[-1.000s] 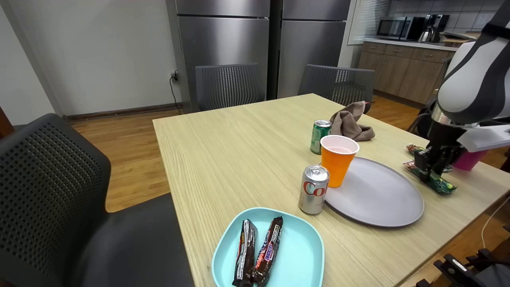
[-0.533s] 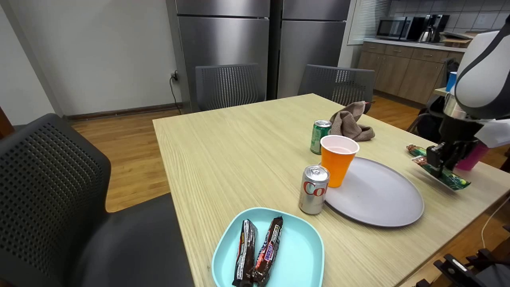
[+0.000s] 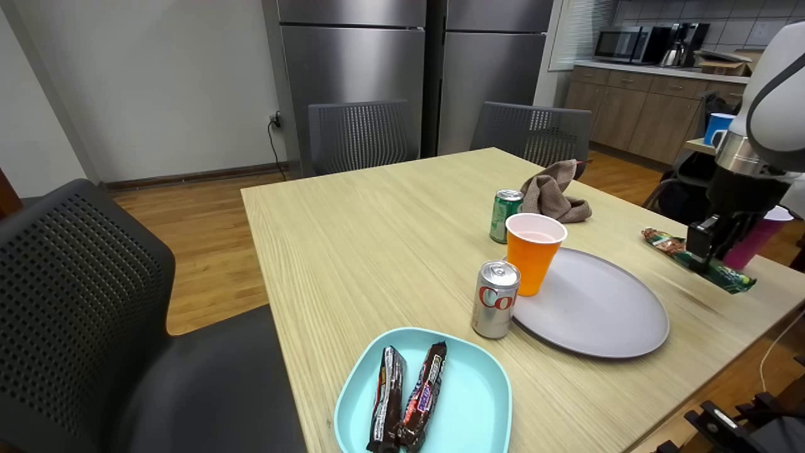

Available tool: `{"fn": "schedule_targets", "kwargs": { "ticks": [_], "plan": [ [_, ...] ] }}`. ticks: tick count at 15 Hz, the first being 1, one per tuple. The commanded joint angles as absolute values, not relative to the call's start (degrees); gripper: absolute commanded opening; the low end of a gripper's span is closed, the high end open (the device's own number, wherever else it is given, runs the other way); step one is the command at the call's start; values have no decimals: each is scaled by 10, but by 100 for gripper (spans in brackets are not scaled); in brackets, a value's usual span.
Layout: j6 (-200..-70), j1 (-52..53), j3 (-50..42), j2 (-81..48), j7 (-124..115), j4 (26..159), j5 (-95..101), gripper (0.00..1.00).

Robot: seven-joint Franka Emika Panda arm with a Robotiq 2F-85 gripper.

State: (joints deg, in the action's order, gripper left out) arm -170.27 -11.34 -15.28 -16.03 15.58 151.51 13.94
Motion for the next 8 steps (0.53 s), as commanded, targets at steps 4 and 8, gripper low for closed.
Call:
{"fn": "schedule_targets", "kwargs": {
  "ticks": [4,8],
  "plan": [
    [-1692,-111,-140,-67,193,1577,162,13],
    [-1692,-101,-129,-38,196,1602,176,13]
  ]
}}
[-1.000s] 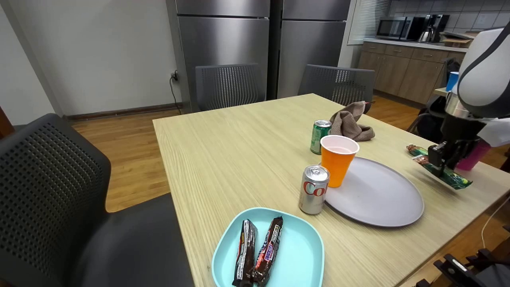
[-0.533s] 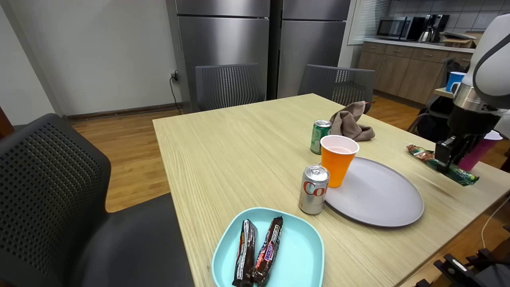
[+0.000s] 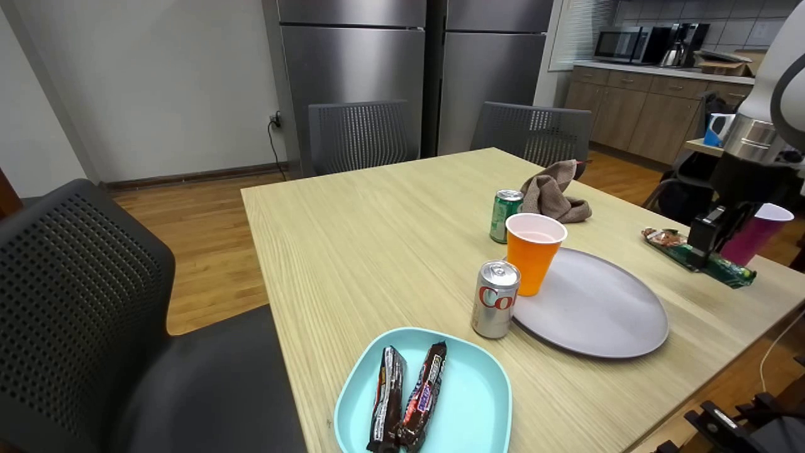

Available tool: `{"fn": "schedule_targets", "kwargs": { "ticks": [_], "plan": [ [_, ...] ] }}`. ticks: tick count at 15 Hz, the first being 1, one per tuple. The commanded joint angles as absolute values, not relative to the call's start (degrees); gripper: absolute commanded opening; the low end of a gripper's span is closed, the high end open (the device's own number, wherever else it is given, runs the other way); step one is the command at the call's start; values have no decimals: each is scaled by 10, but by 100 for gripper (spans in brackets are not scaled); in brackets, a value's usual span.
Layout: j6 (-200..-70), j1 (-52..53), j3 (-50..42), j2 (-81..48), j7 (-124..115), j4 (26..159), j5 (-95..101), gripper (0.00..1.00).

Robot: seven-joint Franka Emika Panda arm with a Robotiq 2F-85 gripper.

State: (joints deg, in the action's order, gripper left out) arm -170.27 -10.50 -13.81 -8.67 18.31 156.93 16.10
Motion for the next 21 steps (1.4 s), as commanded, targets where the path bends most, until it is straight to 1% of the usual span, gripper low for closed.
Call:
{"fn": "schedule_targets", "kwargs": {
  "ticks": [1,2,3,7,9,11,16,21],
  "plan": [
    [-1691,-101,-124,-30,200,1608,173,13],
    [-1691,-99,-119,-20,202,1615,171,13],
    [-1683,-98,-102,-36,214,1588,149,13],
    [-1687,-89,-70,1,223,1608,127,13],
    [-1682,-79,-51,-3,233,1588,99,13],
    [-1683,-65,-42,18,227,1603,96,13],
    [-1678,-23,-16,22,215,1595,87,13],
    [-1668,19,17,27,228,1593,26,13]
  ]
}}
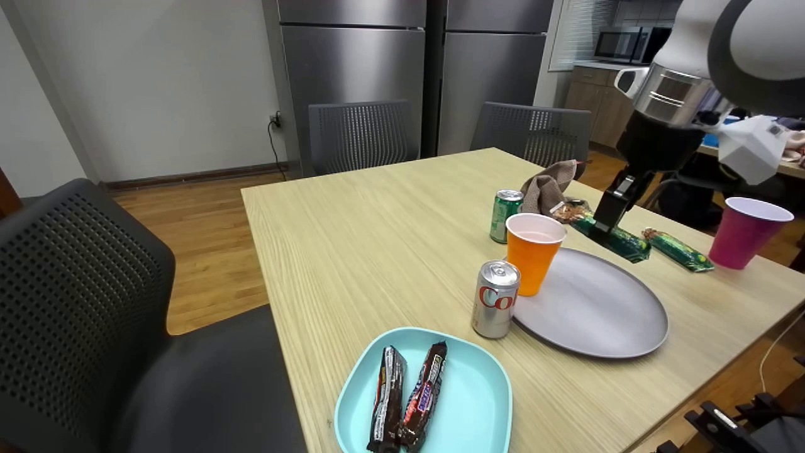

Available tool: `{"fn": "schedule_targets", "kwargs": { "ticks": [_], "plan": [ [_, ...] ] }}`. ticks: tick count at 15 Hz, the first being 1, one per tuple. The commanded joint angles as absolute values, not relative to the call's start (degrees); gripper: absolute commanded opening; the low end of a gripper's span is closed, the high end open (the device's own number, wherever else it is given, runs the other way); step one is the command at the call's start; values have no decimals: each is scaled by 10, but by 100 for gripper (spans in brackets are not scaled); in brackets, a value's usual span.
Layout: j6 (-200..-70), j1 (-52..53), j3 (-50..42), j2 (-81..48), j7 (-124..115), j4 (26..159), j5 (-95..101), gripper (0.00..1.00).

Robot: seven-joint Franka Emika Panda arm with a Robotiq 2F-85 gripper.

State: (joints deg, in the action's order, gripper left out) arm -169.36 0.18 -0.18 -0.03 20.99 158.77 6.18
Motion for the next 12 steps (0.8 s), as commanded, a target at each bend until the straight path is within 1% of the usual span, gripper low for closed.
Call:
{"fn": "schedule_targets", "kwargs": {
  "ticks": [1,12],
  "plan": [
    [-1666,28,24,28,224,1593,21,13],
    [-1625,125,79,63,210,1592,-70,13]
  ]
}}
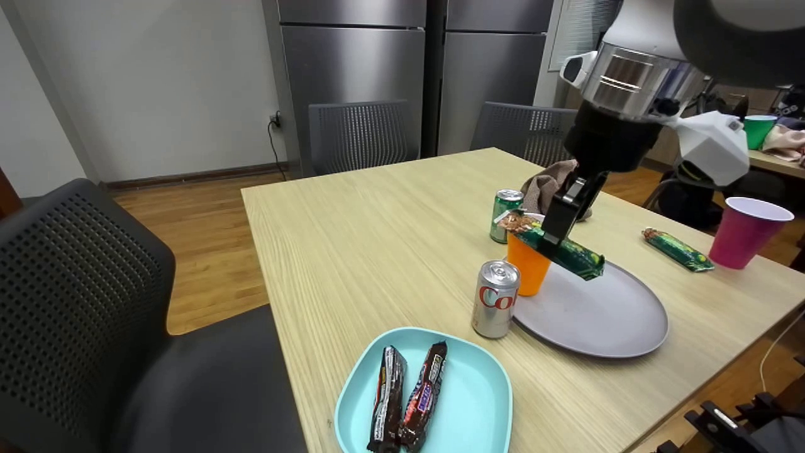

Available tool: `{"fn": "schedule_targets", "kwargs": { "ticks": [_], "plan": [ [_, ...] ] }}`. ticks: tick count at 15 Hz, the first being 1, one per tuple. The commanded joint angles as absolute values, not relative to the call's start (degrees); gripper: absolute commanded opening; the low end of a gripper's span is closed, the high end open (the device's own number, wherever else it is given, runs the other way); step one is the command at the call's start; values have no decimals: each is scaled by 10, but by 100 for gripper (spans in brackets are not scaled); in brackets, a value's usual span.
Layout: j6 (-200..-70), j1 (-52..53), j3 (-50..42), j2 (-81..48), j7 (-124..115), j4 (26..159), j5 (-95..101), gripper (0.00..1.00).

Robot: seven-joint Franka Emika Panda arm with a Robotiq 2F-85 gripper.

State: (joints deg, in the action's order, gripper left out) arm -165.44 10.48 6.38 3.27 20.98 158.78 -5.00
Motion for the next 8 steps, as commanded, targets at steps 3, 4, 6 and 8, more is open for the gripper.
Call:
{"fn": "schedule_targets", "kwargs": {
  "ticks": [3,4,6,8],
  "plan": [
    [-1620,147,91,63,203,1592,-74,13],
    [-1619,153,95,60,203,1592,-75,13],
    [-1615,165,103,57,202,1591,-82,13],
    [-1610,176,112,52,200,1589,-89,13]
  ]
}}
